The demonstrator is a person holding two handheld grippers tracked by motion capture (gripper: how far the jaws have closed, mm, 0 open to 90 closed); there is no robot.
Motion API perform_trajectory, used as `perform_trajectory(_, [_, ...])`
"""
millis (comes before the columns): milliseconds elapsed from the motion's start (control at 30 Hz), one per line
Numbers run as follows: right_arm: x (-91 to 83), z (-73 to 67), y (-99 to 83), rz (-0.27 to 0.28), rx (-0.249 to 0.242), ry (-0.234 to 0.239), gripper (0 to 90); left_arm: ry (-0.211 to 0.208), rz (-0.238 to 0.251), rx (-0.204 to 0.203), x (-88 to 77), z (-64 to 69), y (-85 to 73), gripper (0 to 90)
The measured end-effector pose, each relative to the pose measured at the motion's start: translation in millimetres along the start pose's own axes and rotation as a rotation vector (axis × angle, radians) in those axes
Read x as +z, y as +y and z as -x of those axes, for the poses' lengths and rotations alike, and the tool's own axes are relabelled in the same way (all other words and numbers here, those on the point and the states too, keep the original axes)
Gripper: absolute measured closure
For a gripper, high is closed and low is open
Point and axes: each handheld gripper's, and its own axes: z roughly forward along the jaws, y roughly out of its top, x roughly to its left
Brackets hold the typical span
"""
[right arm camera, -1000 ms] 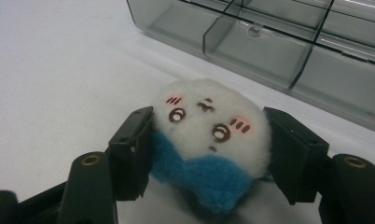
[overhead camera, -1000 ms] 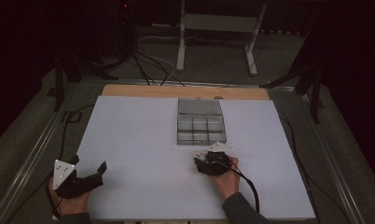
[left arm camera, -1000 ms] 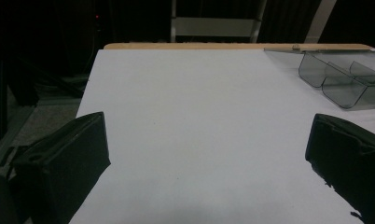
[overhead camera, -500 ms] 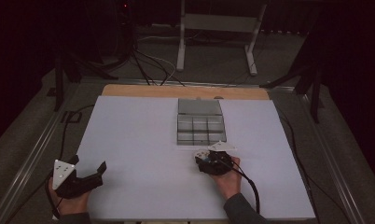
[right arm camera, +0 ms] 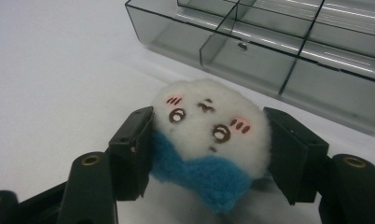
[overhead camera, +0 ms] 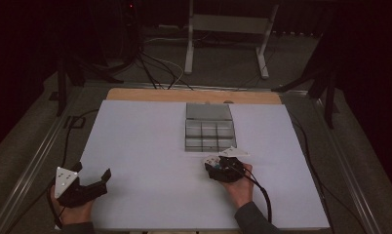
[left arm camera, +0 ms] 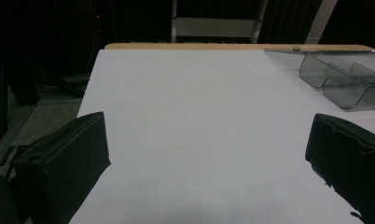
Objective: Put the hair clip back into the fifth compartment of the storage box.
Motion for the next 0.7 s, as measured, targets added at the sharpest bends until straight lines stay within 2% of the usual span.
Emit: perform_trajectory(700, [-9.1,-2.2,9.8,0.011,0.006,0.023,36.5,0.0,0.0,-0.003,0.0,-0.3,-0.2,0.6])
